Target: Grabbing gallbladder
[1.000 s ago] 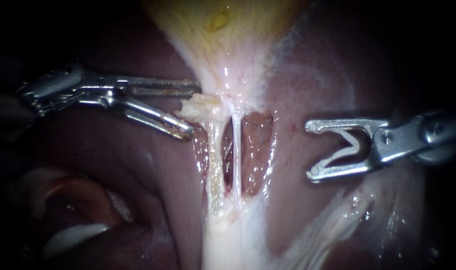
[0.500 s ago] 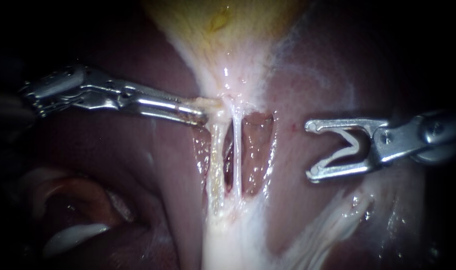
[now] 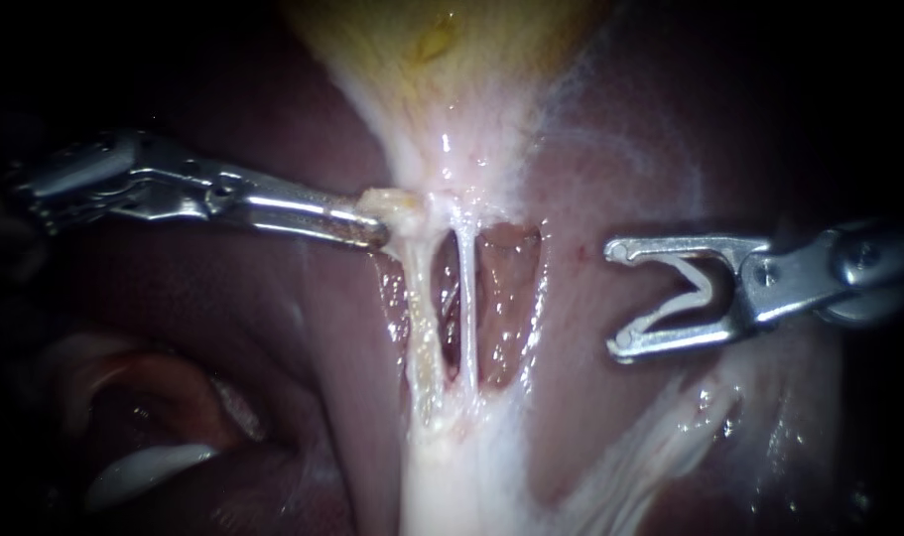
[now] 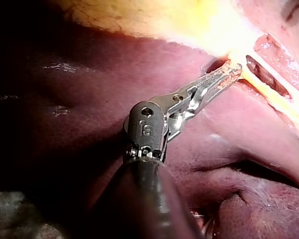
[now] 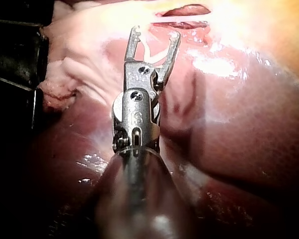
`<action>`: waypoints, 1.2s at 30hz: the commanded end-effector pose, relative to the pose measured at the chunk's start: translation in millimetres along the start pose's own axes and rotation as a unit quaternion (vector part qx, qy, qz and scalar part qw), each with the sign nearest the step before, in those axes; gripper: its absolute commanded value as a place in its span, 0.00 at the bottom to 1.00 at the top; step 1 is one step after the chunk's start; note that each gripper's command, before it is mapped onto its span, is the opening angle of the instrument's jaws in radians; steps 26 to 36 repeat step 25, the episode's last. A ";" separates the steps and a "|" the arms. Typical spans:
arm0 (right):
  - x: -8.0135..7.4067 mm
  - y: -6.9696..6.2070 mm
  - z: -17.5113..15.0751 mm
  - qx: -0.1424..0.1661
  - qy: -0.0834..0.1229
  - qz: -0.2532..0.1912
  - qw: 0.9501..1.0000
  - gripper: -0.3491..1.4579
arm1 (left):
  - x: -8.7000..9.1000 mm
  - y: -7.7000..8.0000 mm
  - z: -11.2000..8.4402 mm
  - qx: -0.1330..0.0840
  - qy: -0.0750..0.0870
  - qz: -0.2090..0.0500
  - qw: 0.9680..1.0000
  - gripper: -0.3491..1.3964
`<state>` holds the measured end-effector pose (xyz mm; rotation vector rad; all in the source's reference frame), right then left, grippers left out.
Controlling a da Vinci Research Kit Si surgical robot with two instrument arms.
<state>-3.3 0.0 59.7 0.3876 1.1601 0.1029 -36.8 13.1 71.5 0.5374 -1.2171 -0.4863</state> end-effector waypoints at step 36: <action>0.0 0.0 -0.1 0.000 0.000 0.000 1.000 0.43 | -2.1 -0.6 -4.1 -0.007 -0.019 -0.007 1.000 0.00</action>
